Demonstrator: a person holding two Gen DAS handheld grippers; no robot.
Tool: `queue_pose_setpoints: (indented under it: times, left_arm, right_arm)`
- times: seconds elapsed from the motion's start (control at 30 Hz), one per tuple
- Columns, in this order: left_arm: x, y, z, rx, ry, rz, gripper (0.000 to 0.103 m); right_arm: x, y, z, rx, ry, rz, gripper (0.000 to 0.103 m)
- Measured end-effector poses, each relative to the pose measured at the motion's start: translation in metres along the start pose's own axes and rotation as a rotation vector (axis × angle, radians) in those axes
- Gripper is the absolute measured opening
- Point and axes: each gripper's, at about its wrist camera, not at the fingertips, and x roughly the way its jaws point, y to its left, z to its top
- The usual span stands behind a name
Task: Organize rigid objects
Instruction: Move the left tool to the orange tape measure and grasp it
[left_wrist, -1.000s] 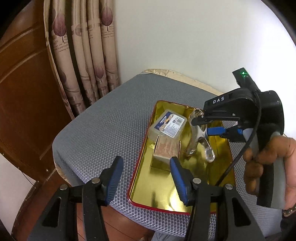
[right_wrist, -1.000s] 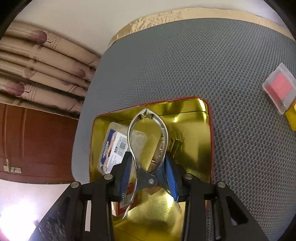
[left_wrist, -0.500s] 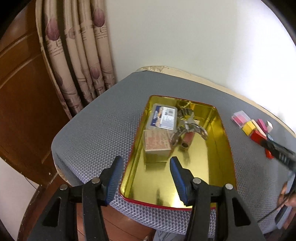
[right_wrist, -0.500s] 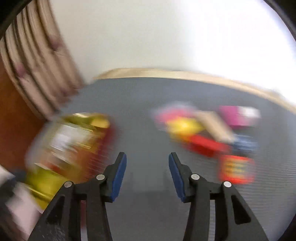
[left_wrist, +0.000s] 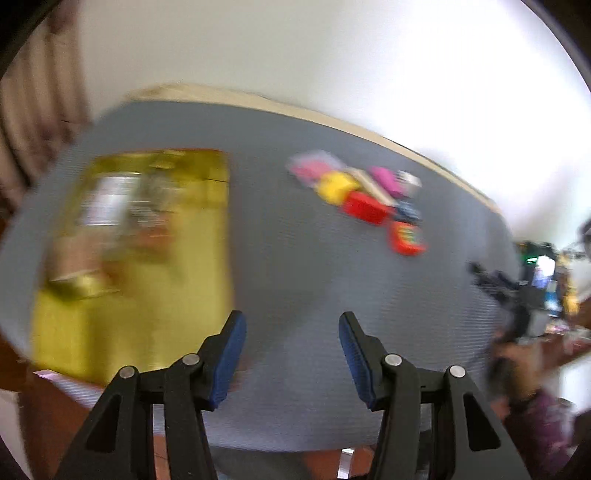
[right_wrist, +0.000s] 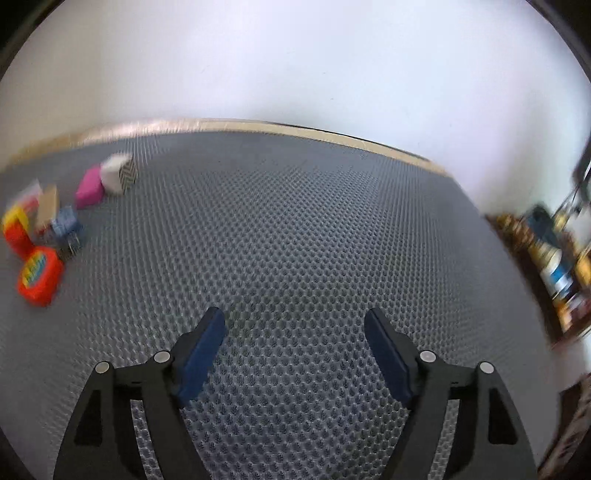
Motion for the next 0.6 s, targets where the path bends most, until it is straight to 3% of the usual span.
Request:
queue_pose_setpoints:
  times: [0.07, 0.13, 0.33, 0.6]
  left_arm:
    - [0.02, -0.024, 0.013, 0.019, 0.05, -0.079, 0.054]
    - [0.042, -0.051, 0.027, 0.061, 0.075, -0.108, 0.054]
    - [0.101, -0.107, 0.063, 0.177, 0.109, -0.073, 0.054]
    - [0.154, -0.135, 0.09, 0.187, 0.181, 0.005, 0.054]
  right_arm:
    - [0.001, -0.007, 0.001, 0.031, 0.009, 0.038, 0.076]
    - [0.001, -0.013, 0.003, 0.054, -0.003, 0.059, 0.076]
    - [-0.004, -0.029, 0.004, 0.063, -0.027, 0.129, 0.084]
    - [0.0, -0.015, 0.003, 0.057, -0.02, 0.177, 0.084]
